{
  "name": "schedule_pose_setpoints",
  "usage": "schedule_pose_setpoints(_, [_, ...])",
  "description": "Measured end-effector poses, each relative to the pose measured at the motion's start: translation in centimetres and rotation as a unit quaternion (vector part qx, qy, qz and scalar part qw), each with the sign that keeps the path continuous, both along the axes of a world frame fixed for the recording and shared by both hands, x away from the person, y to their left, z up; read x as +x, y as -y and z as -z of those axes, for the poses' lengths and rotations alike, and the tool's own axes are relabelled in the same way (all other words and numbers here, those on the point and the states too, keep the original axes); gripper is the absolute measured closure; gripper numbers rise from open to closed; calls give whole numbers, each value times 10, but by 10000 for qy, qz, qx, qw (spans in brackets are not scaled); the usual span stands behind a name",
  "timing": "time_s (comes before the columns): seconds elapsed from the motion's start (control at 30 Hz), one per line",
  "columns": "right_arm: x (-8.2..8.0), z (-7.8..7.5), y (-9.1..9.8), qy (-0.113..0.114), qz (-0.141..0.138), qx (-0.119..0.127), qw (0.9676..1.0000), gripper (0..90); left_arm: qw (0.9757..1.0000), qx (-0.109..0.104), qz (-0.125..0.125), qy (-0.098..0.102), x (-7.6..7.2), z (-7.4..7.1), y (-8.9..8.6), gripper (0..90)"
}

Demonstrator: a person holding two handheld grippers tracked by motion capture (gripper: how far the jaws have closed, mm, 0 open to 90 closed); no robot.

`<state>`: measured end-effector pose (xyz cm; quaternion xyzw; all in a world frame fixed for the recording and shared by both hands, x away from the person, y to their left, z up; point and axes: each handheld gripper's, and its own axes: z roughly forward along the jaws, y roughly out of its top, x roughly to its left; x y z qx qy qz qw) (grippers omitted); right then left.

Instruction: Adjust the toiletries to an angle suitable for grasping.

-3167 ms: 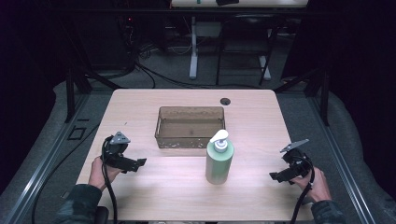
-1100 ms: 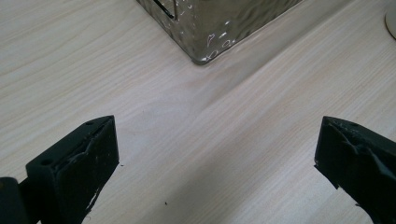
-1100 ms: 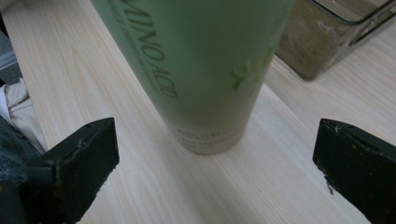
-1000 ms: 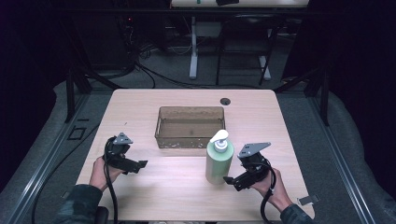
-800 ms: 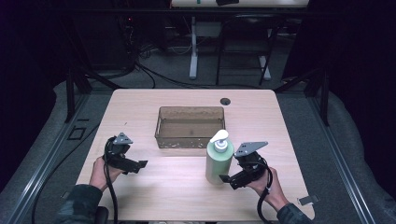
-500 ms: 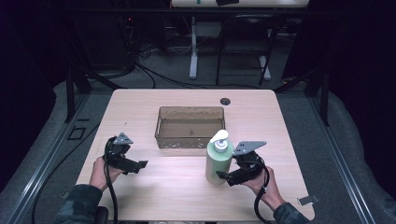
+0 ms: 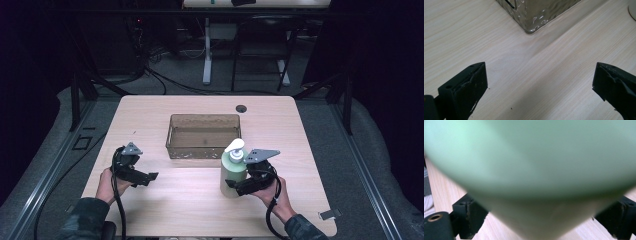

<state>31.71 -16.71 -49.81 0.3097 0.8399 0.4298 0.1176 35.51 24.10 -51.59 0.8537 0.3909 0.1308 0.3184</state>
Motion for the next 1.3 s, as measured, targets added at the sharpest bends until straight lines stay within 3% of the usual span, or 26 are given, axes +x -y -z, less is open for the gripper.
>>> schedule_pose_setpoints(0.5, [3, 4, -12, 265, 55, 47, 9996, 110, 10000, -21, -33, 39, -1, -1, 0, 1])
schedule_pose_setpoints(0.77, [10, 8, -24, 420, 103, 198, 9989, 114, 10000, -13, -9, 35, 0, -1, 0, 1])
schedule_pose_setpoints(1.3, [32, 10, -55, 478, 42, 226, 9986, 115, 10000, -54, 7, 15, 0, -1, 1, 1])
